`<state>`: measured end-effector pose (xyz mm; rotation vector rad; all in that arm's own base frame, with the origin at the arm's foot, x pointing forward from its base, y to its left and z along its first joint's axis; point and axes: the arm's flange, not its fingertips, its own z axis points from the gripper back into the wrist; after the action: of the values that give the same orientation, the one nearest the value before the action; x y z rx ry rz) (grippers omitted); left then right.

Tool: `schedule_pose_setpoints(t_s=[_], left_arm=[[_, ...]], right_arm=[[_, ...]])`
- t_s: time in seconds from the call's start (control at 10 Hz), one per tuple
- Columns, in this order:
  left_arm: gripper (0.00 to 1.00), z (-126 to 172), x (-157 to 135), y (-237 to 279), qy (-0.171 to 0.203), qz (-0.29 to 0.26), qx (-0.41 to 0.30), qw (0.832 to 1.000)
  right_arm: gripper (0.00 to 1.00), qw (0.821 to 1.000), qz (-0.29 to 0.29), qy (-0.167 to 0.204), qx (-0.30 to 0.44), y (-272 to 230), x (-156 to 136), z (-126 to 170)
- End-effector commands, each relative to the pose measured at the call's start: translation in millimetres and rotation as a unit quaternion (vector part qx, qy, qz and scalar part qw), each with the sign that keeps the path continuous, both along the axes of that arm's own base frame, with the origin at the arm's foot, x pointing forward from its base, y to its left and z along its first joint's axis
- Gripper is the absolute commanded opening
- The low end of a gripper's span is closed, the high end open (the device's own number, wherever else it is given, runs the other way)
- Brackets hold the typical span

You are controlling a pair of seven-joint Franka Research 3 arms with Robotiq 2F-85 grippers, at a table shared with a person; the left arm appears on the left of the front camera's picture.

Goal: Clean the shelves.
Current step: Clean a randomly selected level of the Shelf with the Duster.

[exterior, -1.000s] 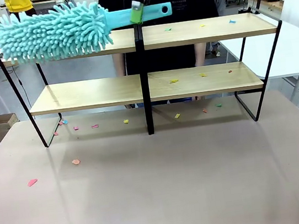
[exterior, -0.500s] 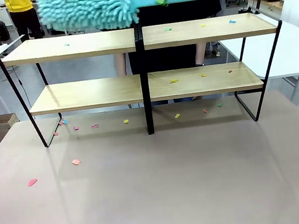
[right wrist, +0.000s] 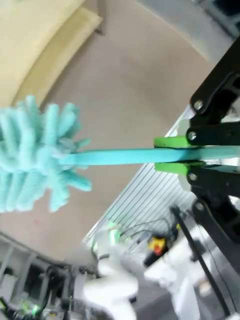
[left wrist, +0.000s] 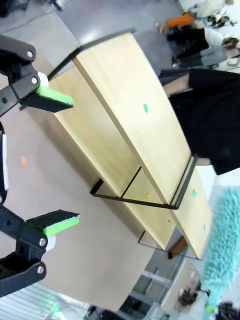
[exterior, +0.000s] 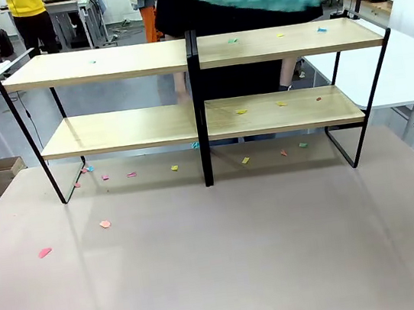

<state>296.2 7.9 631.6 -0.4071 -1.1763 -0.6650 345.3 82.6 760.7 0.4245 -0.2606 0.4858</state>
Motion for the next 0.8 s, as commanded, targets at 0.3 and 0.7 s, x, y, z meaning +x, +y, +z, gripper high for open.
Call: schedule_pose_setpoints(t_s=[0.3, 0.7], left_arm=[[1.0, -2, 2, 0, 0.001, -0.002, -0.004, 1.0], [1.0, -2, 2, 0, 0.001, -0.002, -0.004, 1.0]], right_arm=[[0.12, 0.978, -0.195, -0.007, 0.073, -98, -97, -60], [0.12, 0.936, -0.333, -0.025, 0.112, -166, -150, -87]])
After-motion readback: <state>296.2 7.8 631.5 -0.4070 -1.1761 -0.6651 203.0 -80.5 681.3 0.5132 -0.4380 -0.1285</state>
